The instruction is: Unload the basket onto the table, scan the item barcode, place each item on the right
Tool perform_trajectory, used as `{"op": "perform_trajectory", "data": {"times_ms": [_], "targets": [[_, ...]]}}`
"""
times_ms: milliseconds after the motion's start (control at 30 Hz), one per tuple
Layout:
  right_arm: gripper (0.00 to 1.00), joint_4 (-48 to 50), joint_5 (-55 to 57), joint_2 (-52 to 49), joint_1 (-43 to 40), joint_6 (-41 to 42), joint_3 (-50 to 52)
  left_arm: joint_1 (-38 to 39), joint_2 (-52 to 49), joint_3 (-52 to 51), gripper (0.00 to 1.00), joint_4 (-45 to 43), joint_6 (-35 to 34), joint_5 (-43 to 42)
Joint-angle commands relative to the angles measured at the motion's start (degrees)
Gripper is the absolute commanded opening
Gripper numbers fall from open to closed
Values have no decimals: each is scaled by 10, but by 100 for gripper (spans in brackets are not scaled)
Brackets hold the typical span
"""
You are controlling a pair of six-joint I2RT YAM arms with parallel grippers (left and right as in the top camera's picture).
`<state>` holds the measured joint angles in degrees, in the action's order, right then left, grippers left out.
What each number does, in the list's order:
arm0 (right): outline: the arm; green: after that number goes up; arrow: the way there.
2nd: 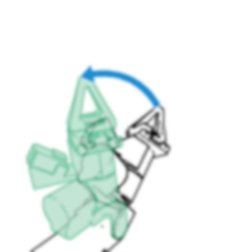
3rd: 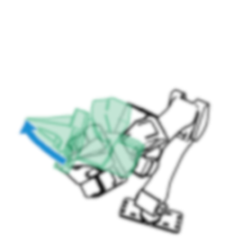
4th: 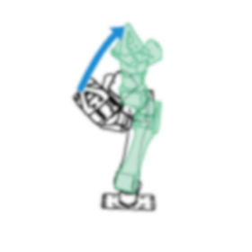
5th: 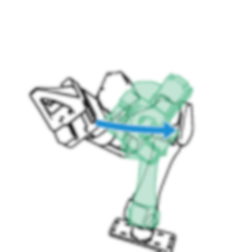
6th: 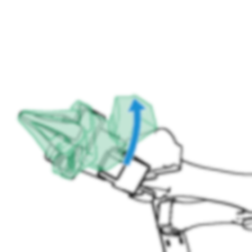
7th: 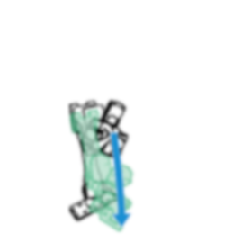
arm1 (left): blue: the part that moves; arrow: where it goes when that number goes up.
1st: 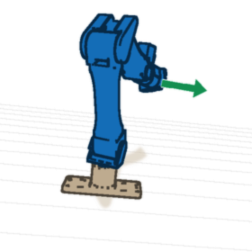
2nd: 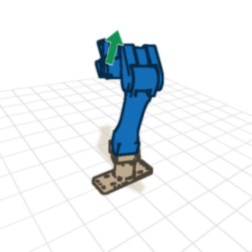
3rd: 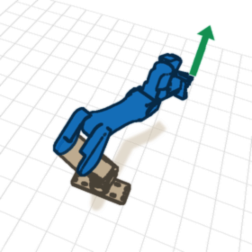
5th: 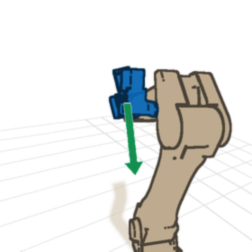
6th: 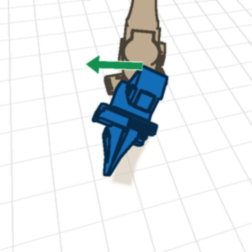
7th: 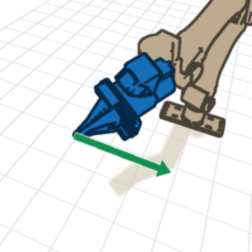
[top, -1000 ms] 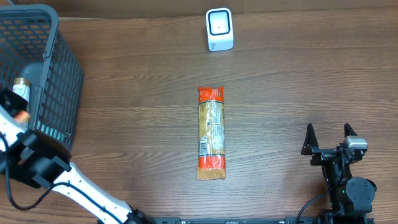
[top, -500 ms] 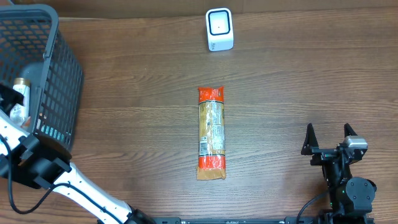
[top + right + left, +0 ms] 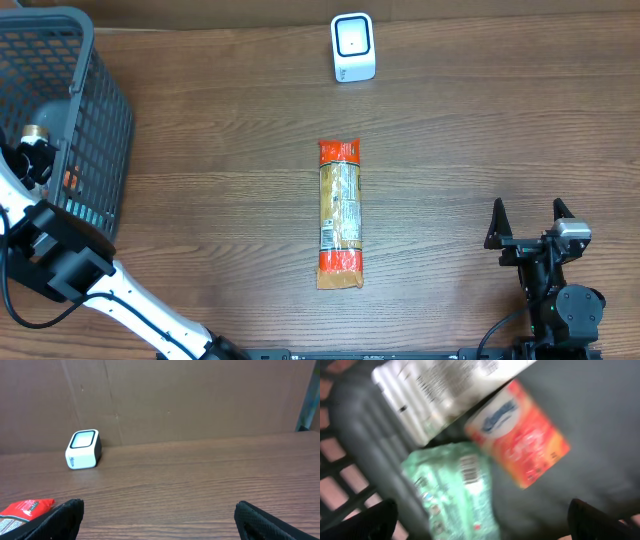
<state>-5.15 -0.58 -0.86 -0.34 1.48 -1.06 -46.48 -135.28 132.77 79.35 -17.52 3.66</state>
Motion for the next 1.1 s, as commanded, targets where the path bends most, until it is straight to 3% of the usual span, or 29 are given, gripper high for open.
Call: {"op": "perform_trajectory", "data": {"times_ms": [0, 100, 267, 467, 600, 967, 1067], "targets": [[100, 3, 7, 5, -1, -3, 6, 5, 0, -3, 100, -19, -7, -50], [100, 3, 7, 5, -1, -3, 6, 8, -2, -3, 93, -27, -15, -44], [100, 3, 7, 5, -1, -3, 6, 13, -3, -7, 100, -13, -112, 31], [100, 3, 7, 5, -1, -3, 6, 13, -3, -17, 100, -42, -160, 33], [100, 3, 7, 5, -1, -3, 6, 14, -3, -35, 73, -69, -160, 27], [100, 3, 7, 5, -1, -3, 6, 19, -3, -134, 74, -175, -167, 27], [100, 3, 7, 5, -1, -3, 6, 21, -3, -157, 57, -201, -168, 23]]}}
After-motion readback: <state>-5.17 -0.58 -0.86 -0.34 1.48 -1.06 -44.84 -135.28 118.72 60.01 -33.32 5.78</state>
